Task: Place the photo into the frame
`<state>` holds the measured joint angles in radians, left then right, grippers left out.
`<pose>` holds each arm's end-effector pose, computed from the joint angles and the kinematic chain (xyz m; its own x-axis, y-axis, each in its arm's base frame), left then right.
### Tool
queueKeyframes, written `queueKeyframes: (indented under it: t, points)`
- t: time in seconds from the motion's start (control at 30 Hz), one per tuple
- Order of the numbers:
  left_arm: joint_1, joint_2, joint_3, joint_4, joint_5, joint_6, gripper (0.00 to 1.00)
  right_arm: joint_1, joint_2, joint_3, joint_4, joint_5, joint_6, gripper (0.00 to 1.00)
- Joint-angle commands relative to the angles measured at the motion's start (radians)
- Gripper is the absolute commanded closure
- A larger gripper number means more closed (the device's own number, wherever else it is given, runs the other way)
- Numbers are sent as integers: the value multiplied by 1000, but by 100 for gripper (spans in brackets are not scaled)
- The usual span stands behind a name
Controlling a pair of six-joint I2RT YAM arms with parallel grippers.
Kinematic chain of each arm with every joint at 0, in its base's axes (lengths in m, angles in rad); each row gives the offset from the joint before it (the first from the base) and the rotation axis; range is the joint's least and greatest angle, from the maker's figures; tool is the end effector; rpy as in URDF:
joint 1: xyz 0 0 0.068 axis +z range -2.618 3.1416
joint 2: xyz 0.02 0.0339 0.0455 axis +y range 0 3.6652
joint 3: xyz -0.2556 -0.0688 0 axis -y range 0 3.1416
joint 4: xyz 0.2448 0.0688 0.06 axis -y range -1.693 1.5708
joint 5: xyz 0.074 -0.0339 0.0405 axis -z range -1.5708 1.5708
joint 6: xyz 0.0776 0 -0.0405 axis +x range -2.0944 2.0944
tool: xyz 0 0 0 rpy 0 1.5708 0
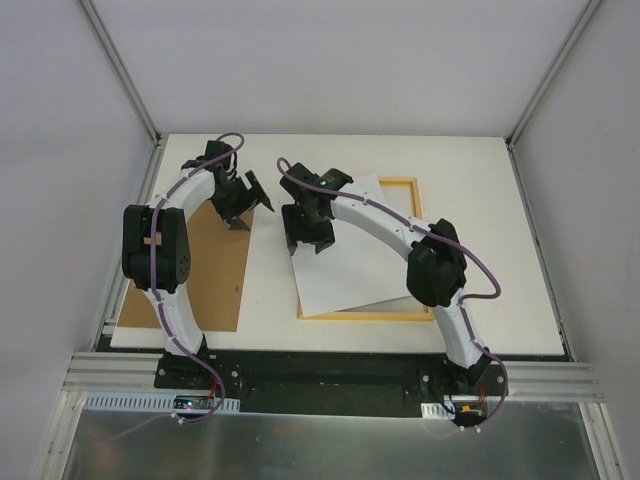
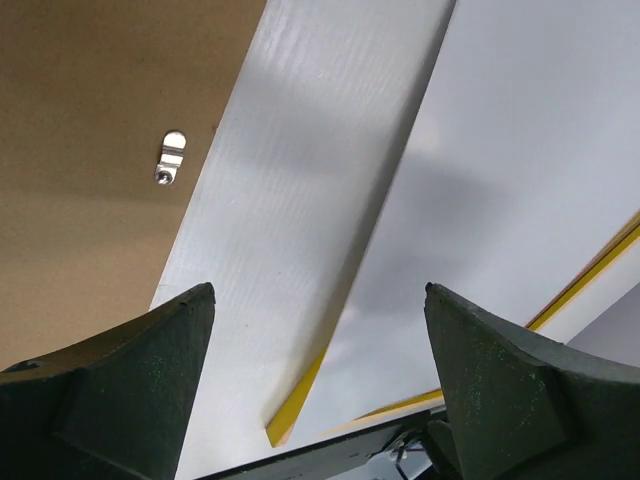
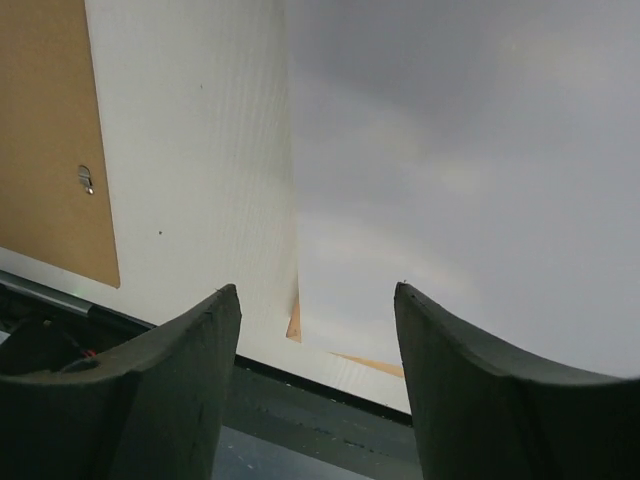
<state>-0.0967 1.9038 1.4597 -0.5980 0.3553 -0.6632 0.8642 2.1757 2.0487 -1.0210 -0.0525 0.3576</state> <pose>0.4198 -0.0678 0.1773 -0.8405 -0.4984 -0.2126 -0.3201 0.7733 -0.5472 0.3072 0.3662 0.2141 -0.8254 -0.4285 -0.3676 -0.5173 0.8348 0.1884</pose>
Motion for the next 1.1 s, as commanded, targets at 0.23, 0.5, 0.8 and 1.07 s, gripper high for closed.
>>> queueKeyframes:
  t: [0.23,0.5,0.8,1.07]
  points:
    - [2,-103,-199,136,36,-58,15,-34,-352,-151,139,112,-114,22]
    - [-52,-107,-346,334,151,-88,19,-188,-620,-593,429,63,-184,20]
    - [-80,-89,-397,486,231,-111,23,-355,-740,-861,613,-69,-203,19]
    - [-86,-37,-417,595,316,-141,28,-494,-794,-1021,746,-113,-174,18]
